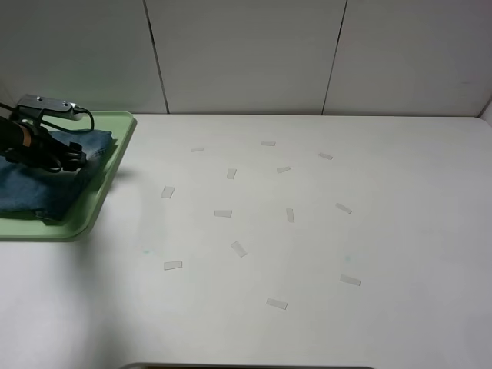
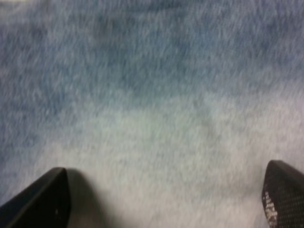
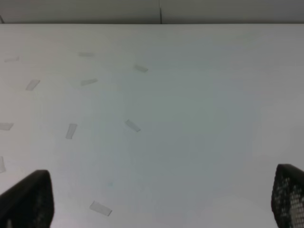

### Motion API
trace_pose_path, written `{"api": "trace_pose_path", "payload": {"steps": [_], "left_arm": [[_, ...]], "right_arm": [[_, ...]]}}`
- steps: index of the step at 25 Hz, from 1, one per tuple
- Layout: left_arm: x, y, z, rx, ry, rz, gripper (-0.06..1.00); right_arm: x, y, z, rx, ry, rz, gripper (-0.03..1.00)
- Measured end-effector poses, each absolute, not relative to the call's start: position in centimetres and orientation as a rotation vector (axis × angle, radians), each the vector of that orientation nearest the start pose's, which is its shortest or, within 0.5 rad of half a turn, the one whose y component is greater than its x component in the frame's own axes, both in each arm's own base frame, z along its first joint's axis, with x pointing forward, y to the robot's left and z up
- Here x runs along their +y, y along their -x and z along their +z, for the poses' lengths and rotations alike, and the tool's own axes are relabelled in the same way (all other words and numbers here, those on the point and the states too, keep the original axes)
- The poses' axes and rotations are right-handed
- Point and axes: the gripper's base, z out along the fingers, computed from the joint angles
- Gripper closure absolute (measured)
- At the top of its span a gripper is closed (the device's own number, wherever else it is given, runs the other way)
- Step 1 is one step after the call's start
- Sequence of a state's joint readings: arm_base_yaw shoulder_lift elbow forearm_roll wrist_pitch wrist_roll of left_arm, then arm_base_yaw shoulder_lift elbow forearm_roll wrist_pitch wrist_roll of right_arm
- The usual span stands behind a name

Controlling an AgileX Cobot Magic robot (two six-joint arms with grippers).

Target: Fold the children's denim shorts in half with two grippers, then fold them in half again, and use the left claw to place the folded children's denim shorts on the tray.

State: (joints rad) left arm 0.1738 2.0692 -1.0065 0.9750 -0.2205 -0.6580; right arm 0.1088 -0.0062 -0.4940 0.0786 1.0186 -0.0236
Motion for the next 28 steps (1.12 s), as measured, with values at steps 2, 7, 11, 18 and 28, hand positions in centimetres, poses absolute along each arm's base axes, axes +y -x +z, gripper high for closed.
{"api": "trace_pose_path", "payload": {"steps": [2, 7, 11, 18, 28], "left_arm": [[5.0, -38.6, 9.1, 2.38, -0.229, -0.01, 0.14], [4.6, -39.1, 9.5, 2.338, -0.211, -0.064, 0.14], [4.1, -39.2, 9.6, 2.325, -0.202, -0.096, 0.15], [3.3, -39.3, 14.8, 2.192, -0.157, -0.125, 0.15], [2.6, -33.6, 32.8, 1.733, -0.194, 0.014, 0.15]], "right_arm": [[0.6, 0.4, 27.9, 1.998, 0.134, 0.148, 0.27], [0.6, 0.4, 27.9, 1.998, 0.134, 0.148, 0.27], [0.6, 0.4, 27.9, 1.998, 0.134, 0.149, 0.27], [0.6, 0.4, 27.9, 1.998, 0.134, 0.149, 0.27], [0.6, 0.4, 27.9, 1.998, 0.134, 0.149, 0.27]]}}
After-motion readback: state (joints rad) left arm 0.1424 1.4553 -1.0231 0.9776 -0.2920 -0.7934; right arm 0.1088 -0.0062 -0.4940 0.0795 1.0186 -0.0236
